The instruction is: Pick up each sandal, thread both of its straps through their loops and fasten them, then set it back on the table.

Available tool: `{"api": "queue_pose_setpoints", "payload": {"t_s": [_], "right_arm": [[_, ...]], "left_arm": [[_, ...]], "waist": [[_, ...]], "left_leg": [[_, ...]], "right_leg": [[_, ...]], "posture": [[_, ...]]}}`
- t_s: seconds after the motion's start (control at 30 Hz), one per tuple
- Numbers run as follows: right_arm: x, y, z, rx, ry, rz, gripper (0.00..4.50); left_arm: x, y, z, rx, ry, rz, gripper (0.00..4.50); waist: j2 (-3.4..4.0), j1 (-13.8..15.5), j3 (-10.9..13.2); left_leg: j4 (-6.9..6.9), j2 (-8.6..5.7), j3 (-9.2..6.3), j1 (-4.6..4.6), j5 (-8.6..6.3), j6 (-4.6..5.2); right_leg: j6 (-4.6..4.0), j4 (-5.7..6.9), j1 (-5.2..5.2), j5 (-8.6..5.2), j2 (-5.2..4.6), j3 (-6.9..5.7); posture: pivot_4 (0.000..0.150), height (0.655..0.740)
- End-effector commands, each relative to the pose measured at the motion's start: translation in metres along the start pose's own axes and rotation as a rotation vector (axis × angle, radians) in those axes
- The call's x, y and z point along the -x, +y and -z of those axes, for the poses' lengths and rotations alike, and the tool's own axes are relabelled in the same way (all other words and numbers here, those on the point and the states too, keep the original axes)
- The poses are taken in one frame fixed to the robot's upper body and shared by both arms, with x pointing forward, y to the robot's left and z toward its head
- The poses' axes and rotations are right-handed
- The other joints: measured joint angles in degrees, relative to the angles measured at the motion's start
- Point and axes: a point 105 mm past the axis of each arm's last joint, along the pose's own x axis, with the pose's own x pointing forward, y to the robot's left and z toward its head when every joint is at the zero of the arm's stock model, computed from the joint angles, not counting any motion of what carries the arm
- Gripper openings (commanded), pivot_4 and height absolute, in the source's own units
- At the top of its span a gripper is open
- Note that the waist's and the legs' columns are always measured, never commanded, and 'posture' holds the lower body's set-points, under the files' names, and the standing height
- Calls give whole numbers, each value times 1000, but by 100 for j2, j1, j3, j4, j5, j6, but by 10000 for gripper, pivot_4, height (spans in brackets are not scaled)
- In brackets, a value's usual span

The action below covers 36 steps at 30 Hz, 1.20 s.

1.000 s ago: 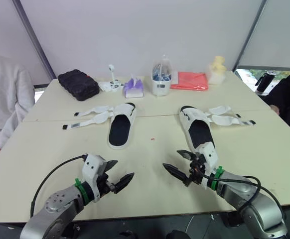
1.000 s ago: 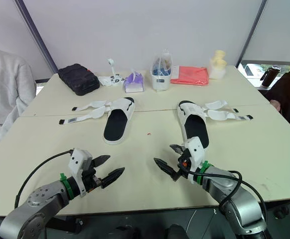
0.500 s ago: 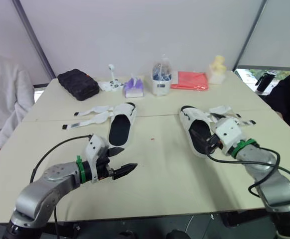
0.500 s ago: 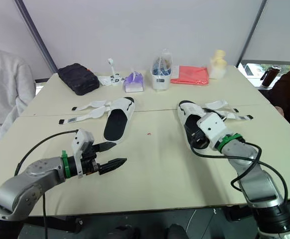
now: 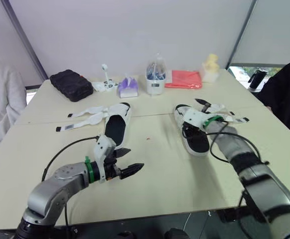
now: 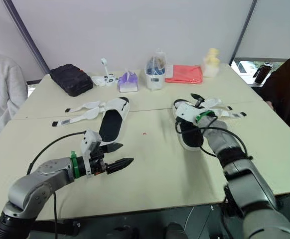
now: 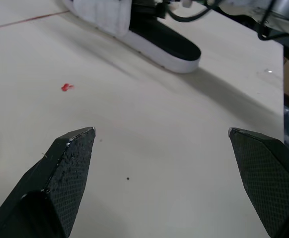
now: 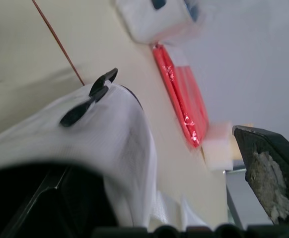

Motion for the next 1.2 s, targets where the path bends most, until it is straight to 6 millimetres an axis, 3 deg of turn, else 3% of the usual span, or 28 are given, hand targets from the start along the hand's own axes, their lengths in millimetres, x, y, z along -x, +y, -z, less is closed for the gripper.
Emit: {"api": "queue_pose_setpoints", "payload": {"t_s": [0.03, 0.17, 0.3, 0.4, 0.5, 0.6, 0.67, 0.83, 0.93, 1.2], "right_arm": [[-8, -4, 5, 90, 47, -4, 36117], [-12, -2, -1, 156, 26, -18, 15219], [-12, -4, -3, 192, 7, -7, 957], [-10, -14, -8, 269, -53, 34, 114], [1, -23, -32, 380, -281, 59, 114], [40, -5, -63, 504, -681, -89, 114], [60, 3, -65, 542, -810, -184, 114], [86, 12, -75, 597, -1003, -287, 114], [107, 37, -87, 724, -1205, -396, 114], [102, 62, -103, 997, -1484, -307, 114]], "left_arm": [[3, -1, -6, -38, -30, -34, 45000], [12, -1, -3, -15, -52, -94, 45000], [12, -2, 0, -12, -52, -109, 45000], [11, 1, -1, -24, -55, -127, 45000], [14, 6, -2, -23, -57, -141, 45000], [16, 12, -3, -24, -52, -140, 45000], [17, 13, -2, -28, -43, -133, 45000], [16, 15, 0, -30, -37, -128, 45000], [17, 10, 4, -7, -44, -139, 45000], [14, -3, 12, 25, -45, -140, 45000]], "waist": [[0, 24, 0], [0, 19, 0], [0, 25, 0], [0, 21, 0], [1, 30, 0], [3, 18, 2], [3, -4, 2], [2, -76, 2], [2, -105, 2], [0, -91, 2]], "left_leg": [[-6, 0, -1, -2, 1, -1], [-8, -2, -2, -3, 0, -1], [-2, -4, -2, -3, 1, -2], [4, -4, -2, -2, 2, -3], [6, -5, -1, -2, 2, -3], [0, -7, 0, -6, 2, -4], [-6, -3, 1, -4, 2, -5], [-8, 3, 13, 5, 4, -8], [-10, 3, 13, 7, 5, -9], [-65, 4, 43, 16, 28, -46]], "right_leg": [[0, -2, -3, 0, 0, 2], [0, -9, -3, 0, 0, 2], [0, -1, -2, 0, 0, 3], [-4, 1, 0, 3, 2, 3], [-5, 2, 0, 4, 2, 3], [-4, 1, -8, 4, 9, 2], [-3, 1, -10, 3, 15, 1], [-4, 7, -10, 3, 24, 16], [-4, 10, -14, 3, 29, 24], [-10, 38, -61, 3, 46, 96]], "posture": [[1500, 7400], [1500, 7400], [1500, 7400], [1500, 7400], [1500, 7400], [1500, 7400], [1500, 7400], [1500, 7400], [1500, 7400], [1500, 7400]]}}
